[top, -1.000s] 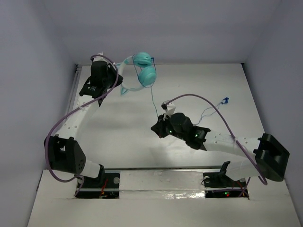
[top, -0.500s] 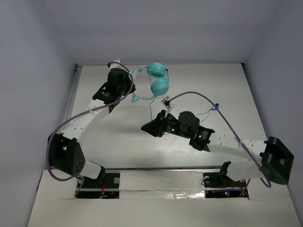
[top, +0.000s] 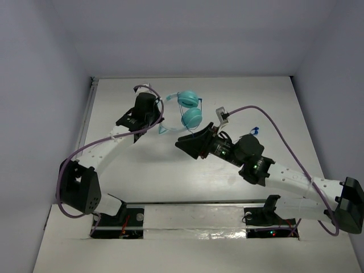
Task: Wrap the headphones
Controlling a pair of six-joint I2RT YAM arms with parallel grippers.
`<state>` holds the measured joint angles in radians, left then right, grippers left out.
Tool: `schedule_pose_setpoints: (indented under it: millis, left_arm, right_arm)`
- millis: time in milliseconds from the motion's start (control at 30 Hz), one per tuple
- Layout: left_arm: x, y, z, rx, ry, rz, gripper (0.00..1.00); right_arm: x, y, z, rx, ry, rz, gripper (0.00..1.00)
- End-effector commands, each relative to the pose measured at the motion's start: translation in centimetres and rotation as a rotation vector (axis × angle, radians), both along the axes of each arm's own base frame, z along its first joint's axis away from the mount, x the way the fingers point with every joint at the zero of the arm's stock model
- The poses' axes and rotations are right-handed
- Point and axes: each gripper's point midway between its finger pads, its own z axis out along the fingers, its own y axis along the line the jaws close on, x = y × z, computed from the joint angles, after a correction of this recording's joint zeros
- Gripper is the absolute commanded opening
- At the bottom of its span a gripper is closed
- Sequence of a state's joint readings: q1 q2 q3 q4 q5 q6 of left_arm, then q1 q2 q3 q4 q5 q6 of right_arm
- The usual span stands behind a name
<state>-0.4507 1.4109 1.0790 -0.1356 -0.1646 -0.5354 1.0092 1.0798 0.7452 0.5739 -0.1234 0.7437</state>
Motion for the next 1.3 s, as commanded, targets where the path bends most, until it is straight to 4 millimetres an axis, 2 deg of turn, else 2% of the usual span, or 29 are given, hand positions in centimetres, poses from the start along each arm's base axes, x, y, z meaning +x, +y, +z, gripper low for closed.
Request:
schedule_pose_setpoints:
  millis: [0, 167, 200, 233, 267, 300, 433, 467, 567, 733, 833, 867, 1000, 1033, 1100, 1267]
  left_arm:
    - [0.1, -1.3, 4.5, -0.054, -0.128, -0.024, 0.0]
    - [-0.5, -3.3, 2.9, 0.035, -0.073, -0.12, 0.0]
    - [-1.1, -3.9, 2.3, 0.055, -0.041, -0.151, 0.0]
    - [-1.3, -4.9, 1.9, 0.067, -0.025, -0.187, 0.0]
    - [-1.5, -5.2, 1.6, 0.087, -0.018, -0.212, 0.0]
    - [-1.7, -5.2, 1.2, 0.096, -0.006, -0.22, 0.0]
    - [-2.7, -6.0, 0.4, 0.1, 0.018, -0.295, 0.0]
    - [-2.9, -6.2, 0.2, 0.101, 0.024, -0.311, 0.0]
    - [-3.5, -6.8, -0.9, 0.103, 0.052, -0.372, 0.0]
    - [-4.9, -7.6, -0.8, 0.084, 0.055, -0.475, 0.0]
    - [-5.8, -7.1, -1.3, 0.135, 0.061, -0.53, 0.0]
    - [-6.1, -7.1, -1.4, 0.141, 0.063, -0.552, 0.0]
    - [-8.1, -6.9, -2.7, 0.169, 0.108, -0.657, 0.0]
    - [-8.4, -6.8, -3.0, 0.175, 0.118, -0.666, 0.0]
    - [-8.8, -6.8, -3.3, 0.177, 0.121, -0.694, 0.0]
    - [-10.3, -7.6, -2.0, 0.126, 0.077, -0.777, 0.0]
  right_arm:
    - [0.2, -0.9, 4.5, 0.119, -0.015, -0.038, 0.53]
    - [0.4, -0.7, 5.1, 0.055, 0.0, -0.034, 0.53]
    - [0.6, -0.8, 6.2, 0.056, -0.006, -0.048, 0.54]
    - [0.7, -0.9, 6.1, 0.035, 0.001, -0.057, 0.55]
    - [1.2, -1.0, 5.1, -0.014, 0.025, -0.069, 0.55]
    - [1.2, -1.0, 5.1, -0.033, 0.03, -0.074, 0.55]
    - [1.7, -2.4, 4.6, -0.062, 0.065, -0.118, 0.54]
    - [1.3, -3.2, 5.3, -0.046, 0.063, -0.126, 0.54]
    - [1.9, -4.7, 6.2, -0.038, 0.056, -0.173, 0.55]
    - [5.1, -6.7, 5.0, -0.114, 0.034, -0.305, 0.55]
    - [8.2, -9.3, 3.9, -0.147, 0.036, -0.385, 0.55]
    - [8.7, -9.7, 3.7, -0.152, 0.037, -0.389, 0.55]
    - [10.3, -10.4, 2.9, -0.183, 0.034, -0.383, 0.55]
    - [10.3, -10.3, 3.4, -0.183, 0.02, -0.368, 0.55]
    - [11.1, -10.2, 2.7, -0.218, 0.018, -0.373, 0.55]
    - [13.2, -11.3, 1.1, -0.296, 0.025, -0.422, 0.55]
